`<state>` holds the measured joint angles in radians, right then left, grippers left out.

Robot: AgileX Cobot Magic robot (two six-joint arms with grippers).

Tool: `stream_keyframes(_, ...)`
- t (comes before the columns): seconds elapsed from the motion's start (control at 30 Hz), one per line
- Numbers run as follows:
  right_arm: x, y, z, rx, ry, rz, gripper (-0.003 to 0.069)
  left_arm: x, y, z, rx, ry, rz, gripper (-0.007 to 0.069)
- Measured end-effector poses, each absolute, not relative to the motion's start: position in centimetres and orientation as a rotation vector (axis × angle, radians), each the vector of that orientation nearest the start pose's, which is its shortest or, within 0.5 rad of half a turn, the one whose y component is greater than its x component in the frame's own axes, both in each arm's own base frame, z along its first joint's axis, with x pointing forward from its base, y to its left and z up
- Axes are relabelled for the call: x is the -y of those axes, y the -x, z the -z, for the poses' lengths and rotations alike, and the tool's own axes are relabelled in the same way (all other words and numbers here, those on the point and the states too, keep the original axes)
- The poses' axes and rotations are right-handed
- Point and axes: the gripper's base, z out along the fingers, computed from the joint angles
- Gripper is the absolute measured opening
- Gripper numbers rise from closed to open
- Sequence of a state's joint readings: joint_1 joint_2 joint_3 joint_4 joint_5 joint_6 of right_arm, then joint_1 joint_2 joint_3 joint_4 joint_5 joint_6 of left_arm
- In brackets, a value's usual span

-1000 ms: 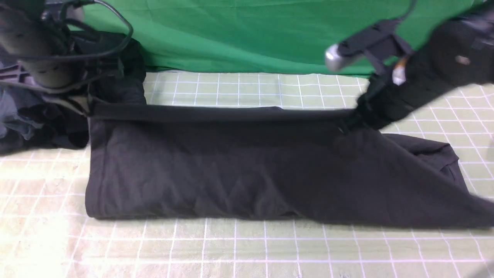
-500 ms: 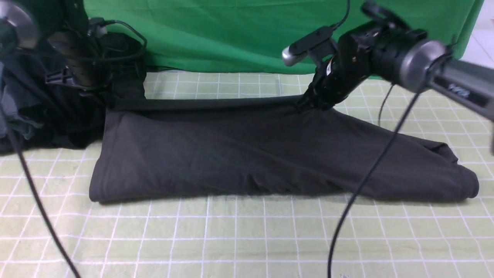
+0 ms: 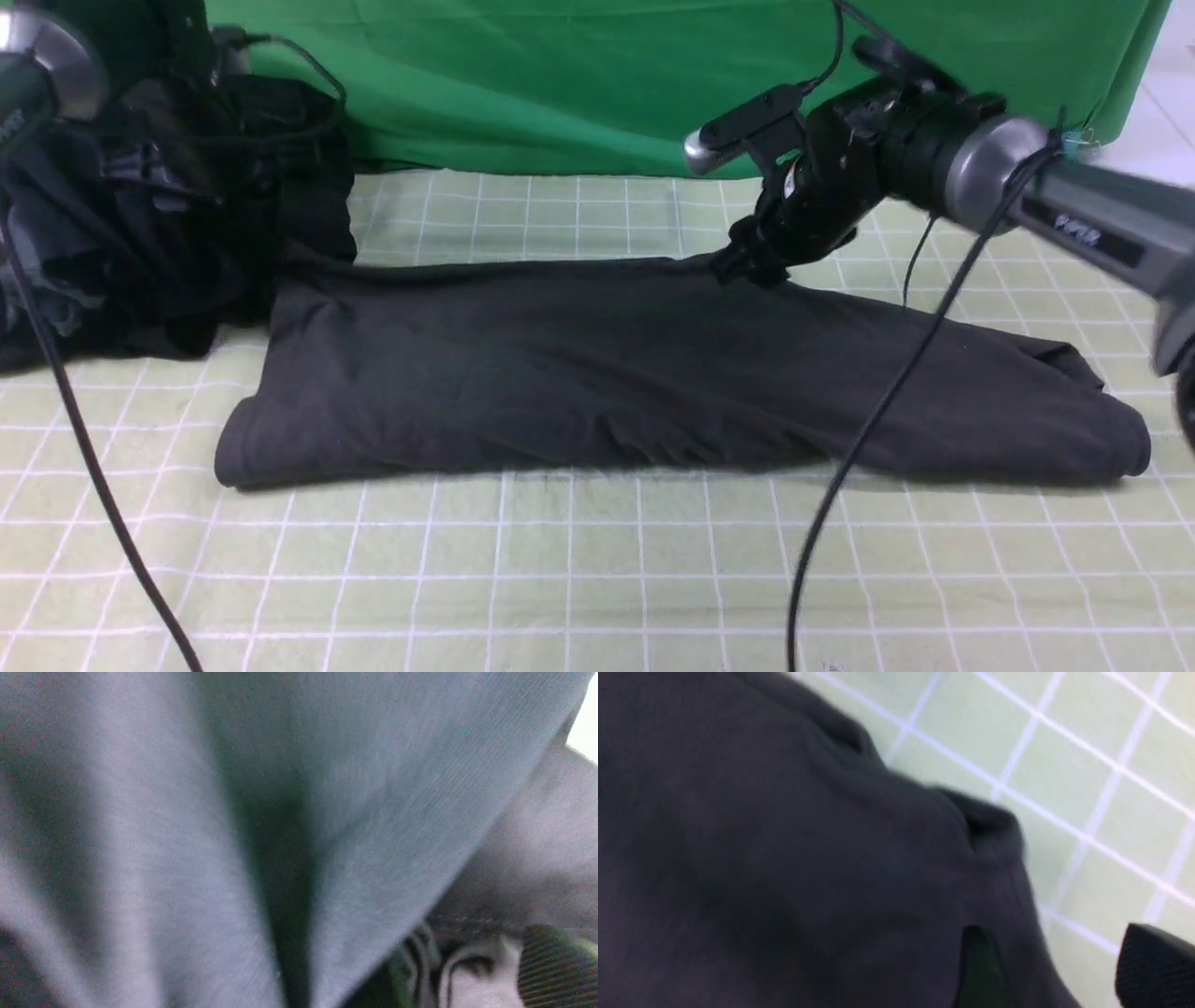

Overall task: Fold a long-sleeved shirt over a green coffee tablecloth.
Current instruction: 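Fold the black garment in half by bringing its near edge over to the far edge, then pull the folded dark garment lengthwise by its ends to straighten it flat on the table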

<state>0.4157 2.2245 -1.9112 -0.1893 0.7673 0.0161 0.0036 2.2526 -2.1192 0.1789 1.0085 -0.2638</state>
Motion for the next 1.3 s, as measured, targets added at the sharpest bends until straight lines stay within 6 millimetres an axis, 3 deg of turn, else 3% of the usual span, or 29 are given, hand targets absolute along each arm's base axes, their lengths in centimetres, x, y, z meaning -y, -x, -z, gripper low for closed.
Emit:
stream_keyframes(0.07, -18.6, -45.3, -24.3, -2.474, 0.611, 0.062, 0.039, -1.5, -50.2, -27.9, -2.541, 0.283, -0.128, 0.0463)
stream_keyframes(0.1, -18.5, -45.1, -25.0, -2.466, 0.609, 0.062, 0.039, -1.5, -50.1, -28.2, -2.536, 0.284, -0.127, 0.0465)
stream_keyframes(0.17, -17.6, -44.1, -27.8, -2.461, 0.6, 0.073, 0.0391, -1.3, -49.4, -31.1, -2.511, 0.275, -0.083, 0.0462)
stream_keyframes(0.2, -16.5, -43.1, -30.4, -2.448, 0.61, 0.091, 0.0391, -0.8, -48.6, -32.8, -2.513, 0.243, -0.035, 0.0426)
stream_keyframes(0.27, -14.5, -42.0, -32.9, -2.461, 0.602, 0.121, 0.0384, 0.0, -47.8, -34.3, -2.519, 0.168, 0.035, 0.0329)
stream_keyframes(0.33, -12.6, -41.4, -34.0, -2.495, 0.569, 0.13, 0.0358, 0.8, -47.2, -34.8, -2.53, 0.109, 0.081, 0.0201)
stream_keyframes(0.37, -10.5, -41.2, -34.5, -2.547, 0.525, 0.127, 0.0312, 1.7, -46.7, -34.9, -2.546, 0.057, 0.114, 0.0098)
stream_keyframes(0.4, -8.9, -41.3, -34.5, -2.58, 0.478, 0.111, 0.0271, 2.4, -46.3, -34.6, -2.569, 0.024, 0.133, 0.0055)
stream_keyframes(0.5, -4.4, -41.6, -33.1, -2.689, 0.32, 0.008, 0.0165, 4.8, -44.7, -32.5, -2.672, -0.054, 0.169, 0.0005)
stream_keyframes(0.57, -2.0, -41.7, -31.0, -2.763, 0.266, -0.059, 0.0151, 6.4, -43.3, -29.6, -2.788, -0.11, 0.172, -0.0004)
stream_keyframes(0.67, 0.3, -42.1, -28.0, -2.829, 0.242, -0.095, 0.0242, 8.5, -41.5, -25.8, -2.883, -0.206, 0.145, -0.0007)
stream_keyframes(0.7, 0.5, -42.1, -27.8, -2.833, 0.241, -0.096, 0.0242, 8.6, -41.3, -25.2, -2.894, -0.211, 0.14, -0.0006)
stream_keyframes(0.73, 1.2, -42.5, -26.4, -2.852, 0.246, -0.099, 0.0325, 9.2, -40.6, -23.4, -2.921, -0.252, 0.107, -0.0006)
stream_keyframes(0.83, 1.9, -43.2, -23.8, -2.896, 0.271, -0.104, 0.0449, 9.2, -39.5, -20.4, -2.96, -0.29, 0.041, -0.0006)
stream_keyframes(0.97, 1.9, -44.1, -20.5, -2.949, 0.339, -0.125, 0.0494, 8.1, -38.8, -18.1, -2.957, -0.248, 0.013, -0.0006)
stream_keyframes(1.17, 2.0, -45.1, -18.3, -2.933, 0.333, -0.118, 0.0463, 7.5, -38.7, -17.5, -2.941, -0.205, 0.035, -0.0004)
stream_keyframes(1.3, 2.0, -45.4, -18.1, -2.905, 0.321, -0.116, 0.0356, 7.4, -38.7, -17.6, -2.937, -0.2, 0.036, -0.0004)
